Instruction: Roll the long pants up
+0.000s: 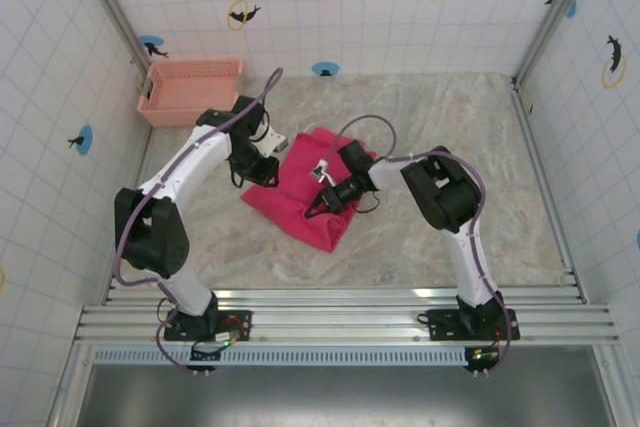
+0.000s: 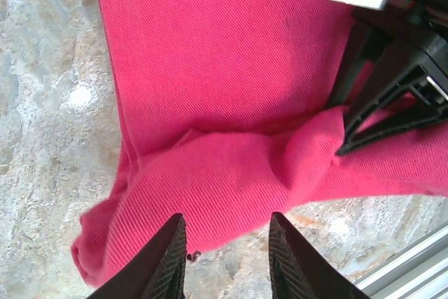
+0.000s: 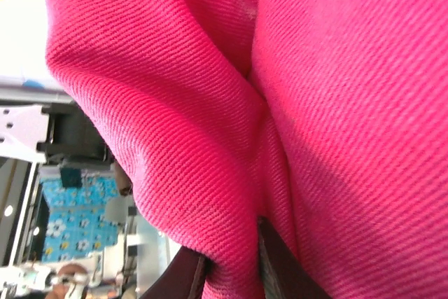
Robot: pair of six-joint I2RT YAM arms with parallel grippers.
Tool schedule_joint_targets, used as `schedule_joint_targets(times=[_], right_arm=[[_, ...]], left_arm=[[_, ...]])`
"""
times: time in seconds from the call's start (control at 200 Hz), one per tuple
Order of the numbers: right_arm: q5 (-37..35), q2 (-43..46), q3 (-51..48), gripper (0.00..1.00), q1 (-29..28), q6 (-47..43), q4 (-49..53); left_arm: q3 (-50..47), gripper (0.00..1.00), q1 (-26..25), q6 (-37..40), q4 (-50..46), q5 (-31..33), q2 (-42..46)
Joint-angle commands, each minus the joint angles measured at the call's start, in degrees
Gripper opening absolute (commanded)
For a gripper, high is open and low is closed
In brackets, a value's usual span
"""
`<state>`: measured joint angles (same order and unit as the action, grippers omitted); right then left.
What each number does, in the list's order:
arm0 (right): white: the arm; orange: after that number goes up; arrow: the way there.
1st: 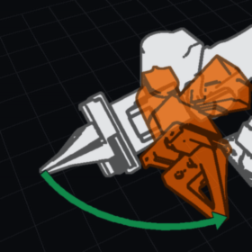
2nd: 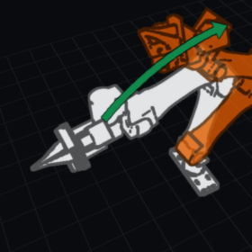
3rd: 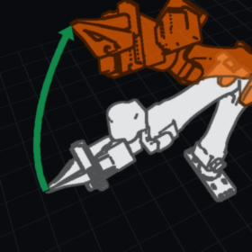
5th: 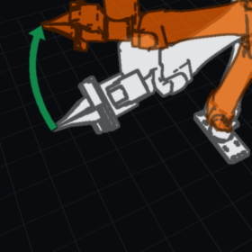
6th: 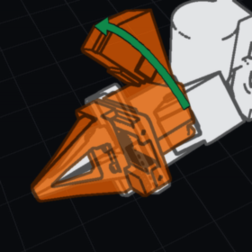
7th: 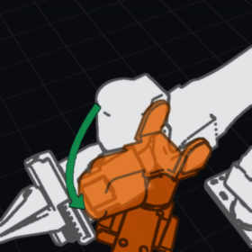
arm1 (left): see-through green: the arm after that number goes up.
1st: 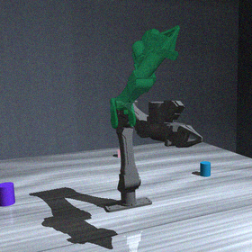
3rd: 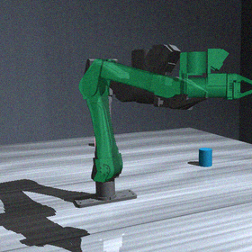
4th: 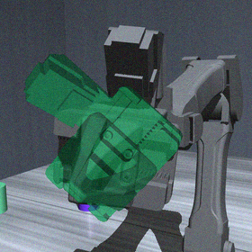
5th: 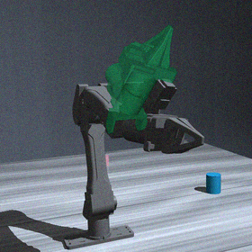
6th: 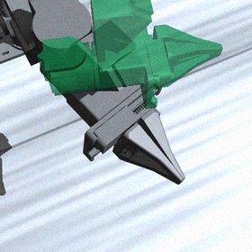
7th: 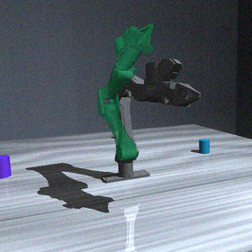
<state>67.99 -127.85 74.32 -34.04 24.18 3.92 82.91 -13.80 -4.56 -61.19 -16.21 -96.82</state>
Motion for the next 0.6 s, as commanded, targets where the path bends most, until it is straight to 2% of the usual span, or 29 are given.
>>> schedule_joint_targets(times=[0.0, 0.285, 0.405, 0.475, 0.595], right_arm=[[-10.06, -0.45, -3.28, 0.02, -0.28, 7.01, -9.99], [-10.33, -1.7, -3.4, 0.02, -1.29, 8.1, -12.07], [-9.67, -1.96, -3.41, 0.02, -0.9, 7.47, -11.53], [-9.02, -1.96, -3.49, 0.02, -0.77, 6.8, -10.99], [-8.77, -1.81, -2.98, 0.02, -0.38, 5.32, -8.7]], left_arm=[[0.1, 0.34, -1.7, -0.94, -0.6, -1.14, 0.98], [-2.36, 0.31, -8.09, -2.21, 1.93, -2.35, -1.66], [-3.2, 0.14, -8.36, -4.39, 2.99, 0.15, -5.86], [-3.2, 0.0, -8.31, -4.5, 3.07, 2.18, -8.07], [-5.85, 0.0, -8.41, -5.33, 3.72, 4.94, -8.44]])
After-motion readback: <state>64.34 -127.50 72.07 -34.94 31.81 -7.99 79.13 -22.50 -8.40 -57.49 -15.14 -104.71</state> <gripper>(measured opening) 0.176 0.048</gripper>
